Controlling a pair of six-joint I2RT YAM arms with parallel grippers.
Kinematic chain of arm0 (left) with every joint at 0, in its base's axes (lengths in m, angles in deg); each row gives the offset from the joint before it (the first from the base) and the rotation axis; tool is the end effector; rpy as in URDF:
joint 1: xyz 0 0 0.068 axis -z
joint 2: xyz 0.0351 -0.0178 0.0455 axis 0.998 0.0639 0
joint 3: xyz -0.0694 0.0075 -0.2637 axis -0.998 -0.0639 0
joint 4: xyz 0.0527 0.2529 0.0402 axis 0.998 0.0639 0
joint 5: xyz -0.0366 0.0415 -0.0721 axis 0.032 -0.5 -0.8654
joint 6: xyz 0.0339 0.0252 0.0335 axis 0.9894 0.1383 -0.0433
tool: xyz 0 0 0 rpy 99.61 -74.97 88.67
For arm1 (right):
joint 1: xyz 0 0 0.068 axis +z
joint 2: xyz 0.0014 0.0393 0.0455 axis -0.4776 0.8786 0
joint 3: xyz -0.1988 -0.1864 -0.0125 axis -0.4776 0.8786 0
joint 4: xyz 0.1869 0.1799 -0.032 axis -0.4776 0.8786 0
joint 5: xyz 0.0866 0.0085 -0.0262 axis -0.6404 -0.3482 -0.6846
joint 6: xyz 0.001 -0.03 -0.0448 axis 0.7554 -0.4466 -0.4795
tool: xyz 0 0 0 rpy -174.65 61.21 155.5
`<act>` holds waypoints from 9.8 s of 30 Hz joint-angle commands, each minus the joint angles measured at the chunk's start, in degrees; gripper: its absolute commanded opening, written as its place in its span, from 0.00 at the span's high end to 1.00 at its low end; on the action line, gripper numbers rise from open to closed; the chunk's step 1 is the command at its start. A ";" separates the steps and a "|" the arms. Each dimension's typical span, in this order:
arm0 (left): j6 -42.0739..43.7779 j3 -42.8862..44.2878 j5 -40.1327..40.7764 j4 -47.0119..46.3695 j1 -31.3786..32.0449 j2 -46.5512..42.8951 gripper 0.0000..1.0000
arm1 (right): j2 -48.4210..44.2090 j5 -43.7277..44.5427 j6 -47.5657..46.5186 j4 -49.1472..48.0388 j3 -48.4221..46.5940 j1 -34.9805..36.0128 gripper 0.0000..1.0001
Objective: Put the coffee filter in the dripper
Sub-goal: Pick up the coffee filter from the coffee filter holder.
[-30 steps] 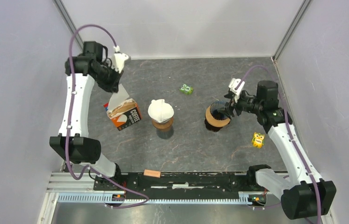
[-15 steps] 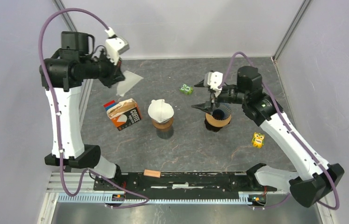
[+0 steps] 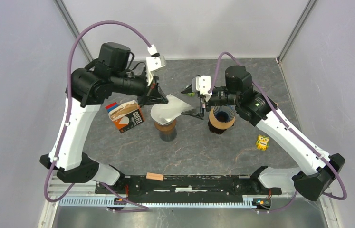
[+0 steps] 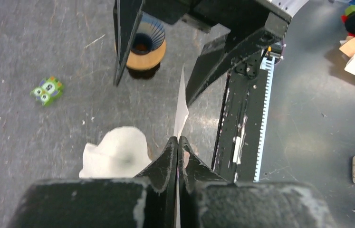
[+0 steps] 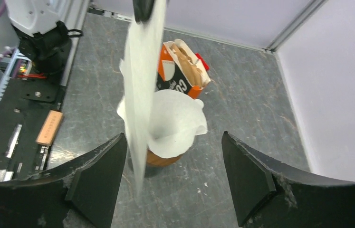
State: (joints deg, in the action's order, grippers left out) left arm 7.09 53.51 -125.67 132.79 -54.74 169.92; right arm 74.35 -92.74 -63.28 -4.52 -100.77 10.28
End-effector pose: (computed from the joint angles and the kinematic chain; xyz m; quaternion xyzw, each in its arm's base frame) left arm 0.1673 -0.1301 0.5166 0.5163 0.6877 -0.3453 0.3758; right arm 0.1957 0.1890 0.4195 -0.5932 0.4966 0.3518 0.5270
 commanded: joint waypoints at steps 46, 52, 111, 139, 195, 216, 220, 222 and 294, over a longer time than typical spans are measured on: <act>-8.77 -46.45 1.21 -52.12 6.72 -13.50 0.52 | -11.45 -29.08 56.78 -62.22 31.53 -20.01 1.00; -10.07 -46.69 -1.22 -53.07 7.16 -13.07 0.52 | -10.94 -28.31 57.19 -62.57 31.86 -20.03 1.00; -7.39 -43.68 -0.60 -53.08 7.78 -10.75 0.62 | -11.21 -27.24 55.29 -59.68 32.52 -20.26 1.00; -8.37 -45.60 -3.12 -55.37 7.34 -10.88 0.62 | -11.29 -27.58 54.44 -59.34 33.03 -20.45 1.00; -8.58 -58.81 -11.25 -63.97 8.57 -15.84 0.53 | -11.57 -34.02 45.50 -55.29 34.54 -16.90 1.00; -7.89 -58.82 -12.73 -62.47 8.48 -16.82 0.53 | -11.25 -32.89 45.02 -55.18 35.18 -17.31 1.00; -7.68 -58.73 -12.64 -62.47 8.49 -16.84 0.53 | -11.20 -32.85 44.97 -55.05 35.11 -17.36 1.00; -7.65 -58.64 -12.64 -62.35 8.53 -16.89 0.53 | -11.13 -32.84 44.69 -54.84 35.15 -17.36 1.00; -7.47 -59.34 -12.28 -65.03 7.17 -16.36 0.56 | -11.65 -33.33 44.10 -53.73 35.16 -17.76 1.00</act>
State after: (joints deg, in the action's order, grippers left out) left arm 0.69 -5.60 -135.22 70.26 -47.88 153.89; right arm 63.03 -126.23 -19.55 -56.48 -65.10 -7.28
